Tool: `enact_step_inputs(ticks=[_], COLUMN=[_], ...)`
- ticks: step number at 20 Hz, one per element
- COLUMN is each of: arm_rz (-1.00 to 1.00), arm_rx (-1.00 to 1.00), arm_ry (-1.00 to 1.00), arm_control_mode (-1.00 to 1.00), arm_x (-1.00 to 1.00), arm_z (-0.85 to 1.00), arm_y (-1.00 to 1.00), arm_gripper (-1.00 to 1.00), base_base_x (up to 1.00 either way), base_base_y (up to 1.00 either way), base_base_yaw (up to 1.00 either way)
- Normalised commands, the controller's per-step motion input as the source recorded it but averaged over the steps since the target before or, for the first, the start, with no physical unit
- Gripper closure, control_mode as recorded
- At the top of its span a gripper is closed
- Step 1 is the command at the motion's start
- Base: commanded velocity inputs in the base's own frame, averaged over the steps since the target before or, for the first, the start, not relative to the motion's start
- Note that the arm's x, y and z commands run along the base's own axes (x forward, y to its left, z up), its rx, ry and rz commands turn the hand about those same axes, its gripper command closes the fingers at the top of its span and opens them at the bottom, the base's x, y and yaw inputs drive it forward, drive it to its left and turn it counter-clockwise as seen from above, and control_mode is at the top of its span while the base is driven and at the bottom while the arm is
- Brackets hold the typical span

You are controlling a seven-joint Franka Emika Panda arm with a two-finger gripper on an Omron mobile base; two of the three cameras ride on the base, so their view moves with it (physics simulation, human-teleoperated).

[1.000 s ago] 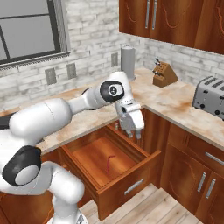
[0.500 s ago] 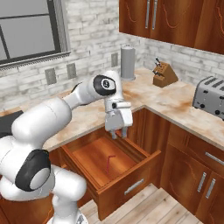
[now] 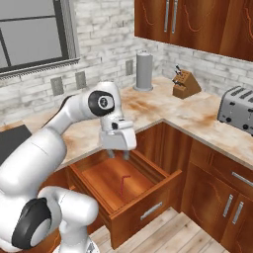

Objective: Take a straw from the drawer in front and place it inside the glass cup on the dining counter.

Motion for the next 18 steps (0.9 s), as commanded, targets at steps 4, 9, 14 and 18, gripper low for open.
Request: enact_step_inputs(ticks=[4,9,14,18], arm_rz=[0.22,0.24,0.23,0.2], arm_rx=[0.16,0.16,0.18,0.17], arm_ry=[0.0,0.0,0.0,0.0], arm_control_mode=[-1.0,-1.0,-1.0,-1.0], arm_x=[0.37,0.24,0.09,0.21], arm_z=[-0.05,-0.27,-0.45,-0.38], arm_y=[0.25,0.12,0.0,0.0], arm_gripper=[-1.0,-1.0,-1.0,-1.0], base_base_x=[0.0,0.0,0.0,0.0], base_base_y=[0.0,0.0,0.0,0.0], base_base_yaw=[0.0,0.0,0.0,0.0])
